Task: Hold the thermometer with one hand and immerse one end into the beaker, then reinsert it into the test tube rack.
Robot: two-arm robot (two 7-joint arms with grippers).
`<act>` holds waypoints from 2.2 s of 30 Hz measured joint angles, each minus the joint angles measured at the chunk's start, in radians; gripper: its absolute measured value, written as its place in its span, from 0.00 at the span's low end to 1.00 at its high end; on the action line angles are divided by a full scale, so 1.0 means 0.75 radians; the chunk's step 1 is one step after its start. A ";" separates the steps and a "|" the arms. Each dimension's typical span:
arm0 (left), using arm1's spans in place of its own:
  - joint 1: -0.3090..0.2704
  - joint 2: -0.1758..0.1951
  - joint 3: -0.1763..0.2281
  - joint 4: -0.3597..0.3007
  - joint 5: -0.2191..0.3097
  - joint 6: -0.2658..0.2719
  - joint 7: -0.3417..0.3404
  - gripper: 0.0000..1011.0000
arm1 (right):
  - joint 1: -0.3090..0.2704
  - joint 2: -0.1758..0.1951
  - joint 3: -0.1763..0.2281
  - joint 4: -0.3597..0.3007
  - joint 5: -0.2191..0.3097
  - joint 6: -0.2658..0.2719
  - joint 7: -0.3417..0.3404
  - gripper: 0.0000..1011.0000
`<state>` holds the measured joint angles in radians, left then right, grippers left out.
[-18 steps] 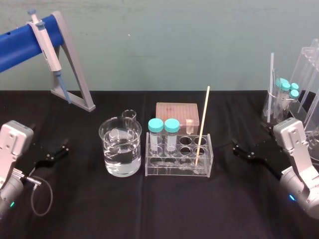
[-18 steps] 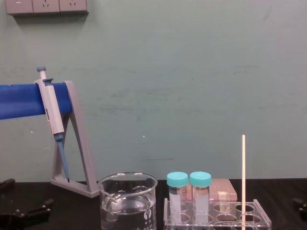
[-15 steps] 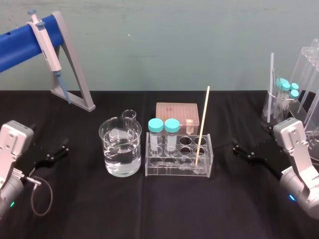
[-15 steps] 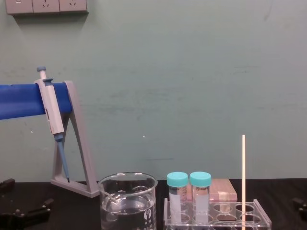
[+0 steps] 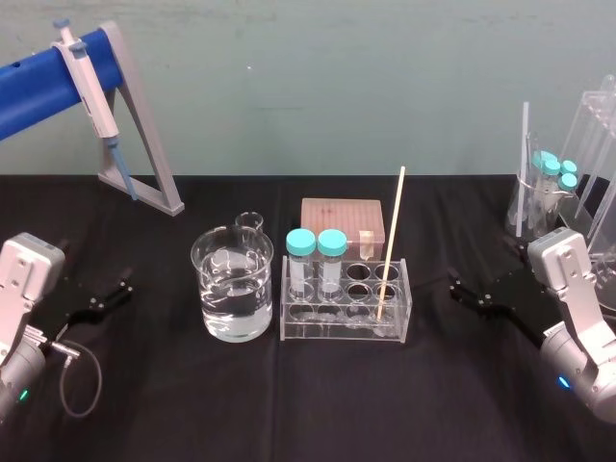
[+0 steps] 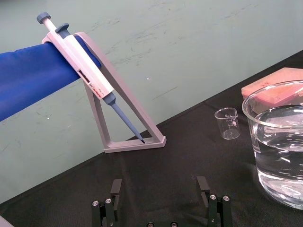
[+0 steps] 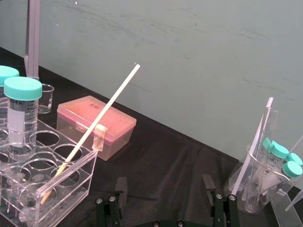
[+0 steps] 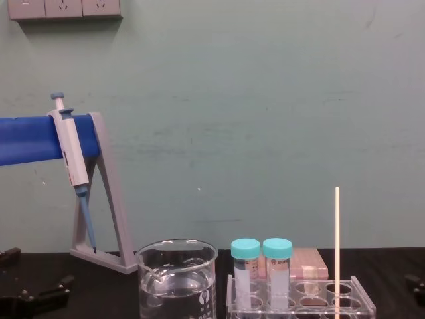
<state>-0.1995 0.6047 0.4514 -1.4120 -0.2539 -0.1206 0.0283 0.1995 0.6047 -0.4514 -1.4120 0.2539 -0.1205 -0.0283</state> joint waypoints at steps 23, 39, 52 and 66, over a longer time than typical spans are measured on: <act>0.000 0.000 0.000 0.000 0.000 0.000 0.000 0.99 | -0.093 0.006 0.141 -0.161 0.219 0.135 0.110 0.99; 0.000 0.000 0.000 0.000 0.000 0.000 0.000 0.99 | 0.025 -0.057 0.286 -0.148 0.705 0.624 0.399 0.99; 0.000 0.000 0.000 0.000 0.000 0.000 0.000 0.99 | 0.222 -0.093 0.229 -0.051 0.850 0.790 0.451 0.99; 0.000 0.000 0.000 0.000 0.000 0.000 0.000 0.99 | 0.400 -0.202 0.119 0.170 0.875 0.835 0.404 0.99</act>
<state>-0.1995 0.6047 0.4514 -1.4120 -0.2539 -0.1205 0.0283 0.4993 0.4529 -0.3624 -1.2844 0.9103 0.5056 0.2748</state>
